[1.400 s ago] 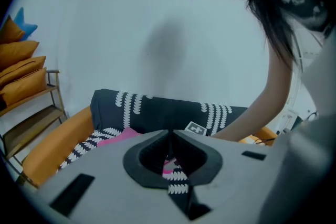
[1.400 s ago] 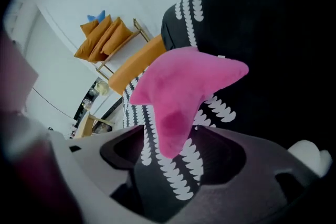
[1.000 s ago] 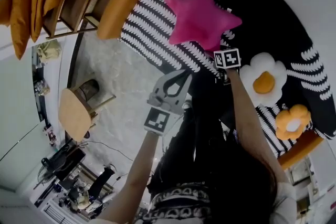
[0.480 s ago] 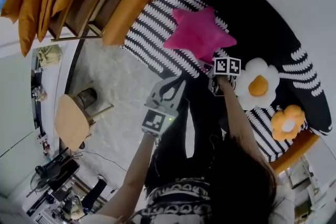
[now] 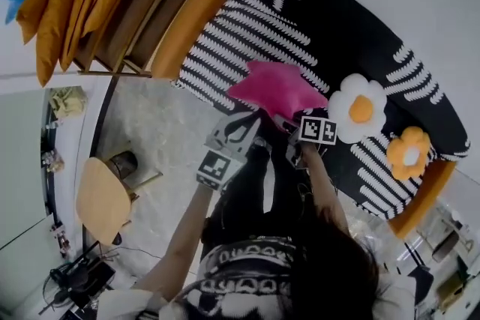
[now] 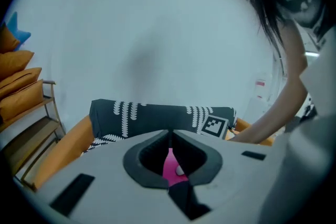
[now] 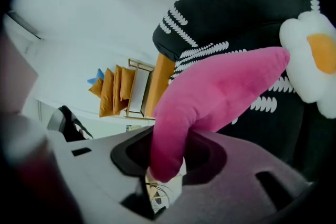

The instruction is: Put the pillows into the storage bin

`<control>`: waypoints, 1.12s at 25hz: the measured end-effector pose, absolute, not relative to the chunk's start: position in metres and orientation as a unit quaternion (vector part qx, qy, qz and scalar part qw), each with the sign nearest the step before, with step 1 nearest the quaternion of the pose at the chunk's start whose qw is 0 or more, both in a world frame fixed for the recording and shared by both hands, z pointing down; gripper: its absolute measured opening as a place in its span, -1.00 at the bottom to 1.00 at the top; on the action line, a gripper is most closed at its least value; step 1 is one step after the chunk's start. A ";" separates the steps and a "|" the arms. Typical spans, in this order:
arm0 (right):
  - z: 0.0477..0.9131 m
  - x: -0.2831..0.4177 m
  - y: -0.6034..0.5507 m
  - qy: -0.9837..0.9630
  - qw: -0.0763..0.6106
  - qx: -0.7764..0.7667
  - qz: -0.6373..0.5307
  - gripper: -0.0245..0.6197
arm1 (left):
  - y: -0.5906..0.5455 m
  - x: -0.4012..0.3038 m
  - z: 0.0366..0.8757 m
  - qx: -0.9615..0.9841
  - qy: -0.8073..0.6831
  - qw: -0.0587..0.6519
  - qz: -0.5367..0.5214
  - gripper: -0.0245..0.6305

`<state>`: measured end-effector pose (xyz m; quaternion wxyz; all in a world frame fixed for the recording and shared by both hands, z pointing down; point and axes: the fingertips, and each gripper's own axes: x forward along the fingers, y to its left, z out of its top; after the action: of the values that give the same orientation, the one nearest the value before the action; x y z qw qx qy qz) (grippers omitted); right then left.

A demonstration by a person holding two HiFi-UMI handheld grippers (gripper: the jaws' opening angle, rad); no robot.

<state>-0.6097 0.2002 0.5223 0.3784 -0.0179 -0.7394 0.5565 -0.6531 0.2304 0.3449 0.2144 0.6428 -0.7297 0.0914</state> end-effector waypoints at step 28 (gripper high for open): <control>0.382 -0.336 0.298 -0.726 0.075 0.238 0.641 -0.53 | 0.270 -0.399 0.285 0.903 -0.398 0.128 0.101 -0.86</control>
<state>-0.3364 0.2980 0.3822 0.0752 0.2378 -0.7261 0.6407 -0.3994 0.2698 0.2855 0.1283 0.9028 -0.3979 0.1010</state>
